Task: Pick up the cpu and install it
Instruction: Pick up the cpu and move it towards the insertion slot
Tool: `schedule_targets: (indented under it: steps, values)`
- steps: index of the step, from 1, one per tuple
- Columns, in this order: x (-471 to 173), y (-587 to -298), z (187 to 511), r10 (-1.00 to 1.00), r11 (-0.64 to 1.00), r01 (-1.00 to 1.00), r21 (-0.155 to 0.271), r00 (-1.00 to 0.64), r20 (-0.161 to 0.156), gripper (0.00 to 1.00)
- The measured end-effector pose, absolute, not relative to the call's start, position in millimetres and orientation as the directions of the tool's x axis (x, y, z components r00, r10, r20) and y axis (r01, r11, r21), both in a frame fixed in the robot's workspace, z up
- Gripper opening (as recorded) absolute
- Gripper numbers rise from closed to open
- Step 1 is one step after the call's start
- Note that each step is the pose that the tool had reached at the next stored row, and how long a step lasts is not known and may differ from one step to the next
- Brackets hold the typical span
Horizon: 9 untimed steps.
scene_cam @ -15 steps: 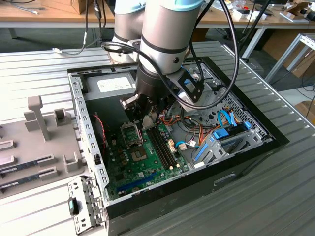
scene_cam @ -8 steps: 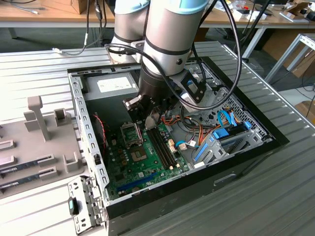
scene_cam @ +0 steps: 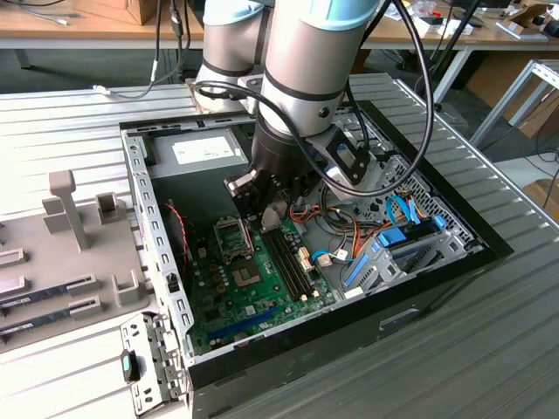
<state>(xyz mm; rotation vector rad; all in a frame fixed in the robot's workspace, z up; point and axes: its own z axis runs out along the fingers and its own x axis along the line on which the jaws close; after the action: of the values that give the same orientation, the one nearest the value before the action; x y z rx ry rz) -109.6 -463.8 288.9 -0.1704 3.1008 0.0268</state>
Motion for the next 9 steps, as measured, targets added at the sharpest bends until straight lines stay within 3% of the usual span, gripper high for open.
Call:
schedule_targets:
  steps: [9]
  values:
    - [-101.7, -464.4, 284.9, -0.109, 0.994, -0.11, 0.015, -0.993, -0.037, 0.47]
